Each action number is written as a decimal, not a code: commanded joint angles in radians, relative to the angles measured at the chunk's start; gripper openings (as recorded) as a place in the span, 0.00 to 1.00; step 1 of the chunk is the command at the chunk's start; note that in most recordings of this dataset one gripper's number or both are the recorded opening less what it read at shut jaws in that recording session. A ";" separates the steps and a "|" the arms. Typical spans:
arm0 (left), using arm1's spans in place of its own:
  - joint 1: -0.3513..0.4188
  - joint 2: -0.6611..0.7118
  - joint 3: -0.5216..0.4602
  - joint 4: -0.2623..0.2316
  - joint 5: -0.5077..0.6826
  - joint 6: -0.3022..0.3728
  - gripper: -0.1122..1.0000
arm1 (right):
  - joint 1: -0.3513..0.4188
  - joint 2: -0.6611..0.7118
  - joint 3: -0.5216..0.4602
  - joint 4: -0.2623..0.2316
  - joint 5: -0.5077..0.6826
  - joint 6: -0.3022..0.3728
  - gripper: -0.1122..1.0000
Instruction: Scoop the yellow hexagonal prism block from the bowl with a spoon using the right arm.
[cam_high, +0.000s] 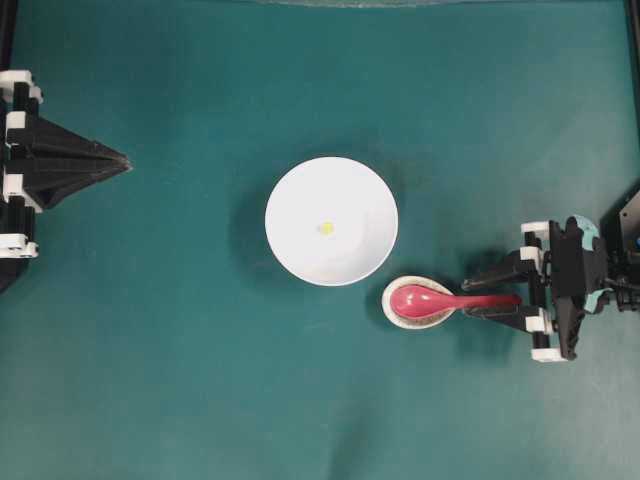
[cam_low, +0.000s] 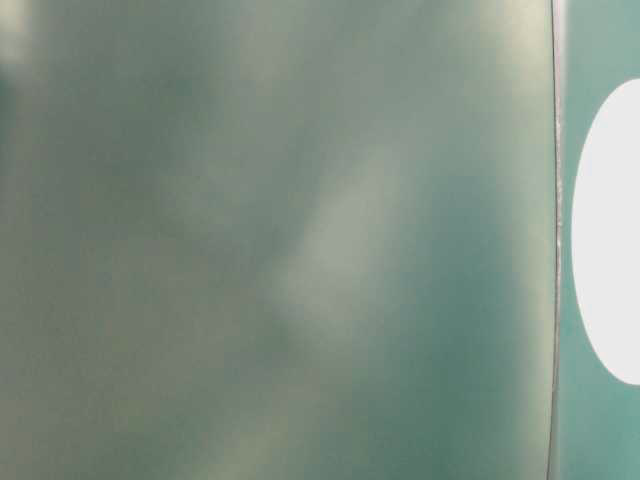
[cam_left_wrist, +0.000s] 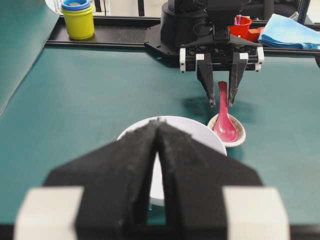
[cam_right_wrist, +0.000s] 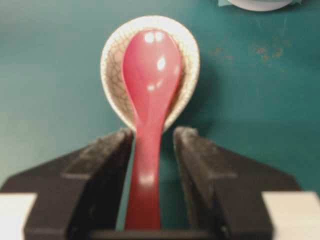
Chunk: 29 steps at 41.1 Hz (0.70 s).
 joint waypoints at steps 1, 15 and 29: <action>0.000 0.009 -0.014 0.002 -0.005 0.000 0.14 | 0.002 -0.021 0.003 0.002 -0.008 -0.009 0.52; 0.000 0.008 -0.014 0.002 -0.005 0.000 0.14 | 0.002 -0.003 0.005 -0.009 -0.020 -0.023 0.52; 0.000 0.009 -0.012 0.000 -0.005 0.000 0.14 | 0.002 0.061 0.009 -0.031 -0.117 -0.023 0.52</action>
